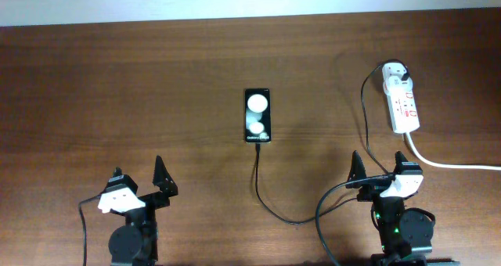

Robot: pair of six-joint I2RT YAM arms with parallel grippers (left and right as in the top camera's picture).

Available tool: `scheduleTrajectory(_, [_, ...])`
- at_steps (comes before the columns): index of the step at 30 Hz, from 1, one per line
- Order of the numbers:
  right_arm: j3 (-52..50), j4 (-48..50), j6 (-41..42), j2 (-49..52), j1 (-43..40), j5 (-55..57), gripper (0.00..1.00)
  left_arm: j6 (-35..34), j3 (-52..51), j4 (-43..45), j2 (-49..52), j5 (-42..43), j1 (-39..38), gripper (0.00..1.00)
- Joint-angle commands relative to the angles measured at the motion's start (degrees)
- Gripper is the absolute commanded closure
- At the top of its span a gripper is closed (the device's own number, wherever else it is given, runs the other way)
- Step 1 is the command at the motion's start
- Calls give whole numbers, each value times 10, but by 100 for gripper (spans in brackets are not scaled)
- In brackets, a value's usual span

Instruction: Plug charger to phone and switch on socket

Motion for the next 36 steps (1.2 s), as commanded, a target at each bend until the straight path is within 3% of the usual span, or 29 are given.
scheduleTrajectory(1, [-6,0,-5,-6,6,-5,1,-1,-3,0,-3,-4,1,1])
scheduleTrajectory(12, [-6,0,-5,-6,6,-5,1,-1,-3,0,-7,-4,4,1])
scheduleTrajectory(14, [-6,0,-5,-6,6,-5,1,45,-3,0,-7,-15,7,1])
scheduleTrajectory(16, [-6,0,-5,-6,6,-5,1,166,-3,-8,-7,71,20,1])
scheduleTrajectory(18, [-6,0,-5,-6,6,-5,1,217,-3,-13,-7,118,23,1])
scheduleTrajectory(36, [-6,0,-5,-6,6,-5,1,217,-3,-12,-7,119,24,1])
